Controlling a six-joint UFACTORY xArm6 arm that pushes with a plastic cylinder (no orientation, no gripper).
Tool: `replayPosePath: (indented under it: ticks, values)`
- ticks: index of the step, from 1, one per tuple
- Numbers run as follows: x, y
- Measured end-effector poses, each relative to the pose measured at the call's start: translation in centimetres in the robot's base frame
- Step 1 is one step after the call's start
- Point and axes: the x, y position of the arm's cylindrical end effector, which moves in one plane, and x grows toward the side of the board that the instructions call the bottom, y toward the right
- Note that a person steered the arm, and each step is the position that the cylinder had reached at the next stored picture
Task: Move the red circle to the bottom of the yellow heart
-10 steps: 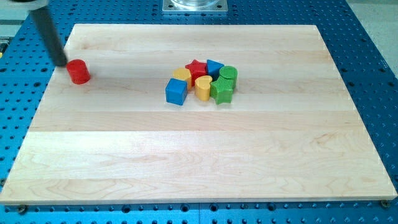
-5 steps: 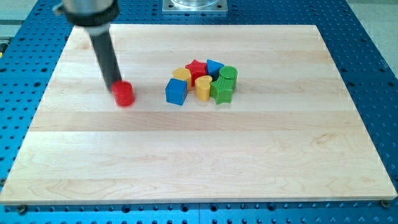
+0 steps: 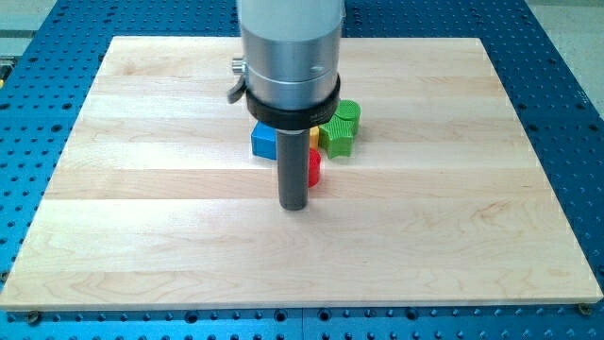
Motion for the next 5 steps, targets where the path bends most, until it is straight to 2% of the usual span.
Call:
replayPosePath:
  ticks: [2,3,4,5]
  values:
    - [-2.3,2.3]
    - [-3.4,5.5]
    - [-5.0,3.0]
    - [-3.1,4.2]
